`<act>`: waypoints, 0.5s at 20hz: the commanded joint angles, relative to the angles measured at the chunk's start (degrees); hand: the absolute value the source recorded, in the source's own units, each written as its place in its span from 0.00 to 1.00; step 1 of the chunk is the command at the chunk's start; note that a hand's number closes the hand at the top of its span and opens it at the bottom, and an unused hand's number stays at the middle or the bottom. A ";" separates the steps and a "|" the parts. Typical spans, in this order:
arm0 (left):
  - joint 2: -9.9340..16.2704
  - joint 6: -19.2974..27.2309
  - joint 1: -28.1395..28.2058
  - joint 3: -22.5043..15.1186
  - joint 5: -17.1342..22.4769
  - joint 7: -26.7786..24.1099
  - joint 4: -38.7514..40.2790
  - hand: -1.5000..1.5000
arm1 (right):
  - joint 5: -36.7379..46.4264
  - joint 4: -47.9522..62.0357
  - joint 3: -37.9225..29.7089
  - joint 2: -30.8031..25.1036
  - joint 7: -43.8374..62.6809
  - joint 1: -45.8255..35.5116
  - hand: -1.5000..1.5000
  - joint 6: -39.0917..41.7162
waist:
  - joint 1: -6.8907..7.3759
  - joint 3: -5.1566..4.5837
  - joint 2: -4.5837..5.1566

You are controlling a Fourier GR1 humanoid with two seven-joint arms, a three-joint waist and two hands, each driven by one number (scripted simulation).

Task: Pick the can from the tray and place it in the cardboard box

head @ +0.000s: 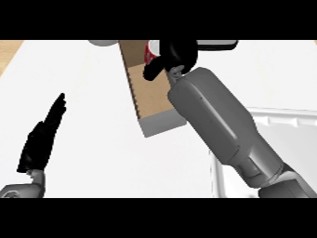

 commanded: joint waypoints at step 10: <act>-1.43 -0.18 -1.15 -0.79 -0.56 -0.07 0.06 0.50 | -14.60 22.13 -1.65 -0.02 -12.61 -6.25 0.00 -15.82 | 1.70 0.02 0.67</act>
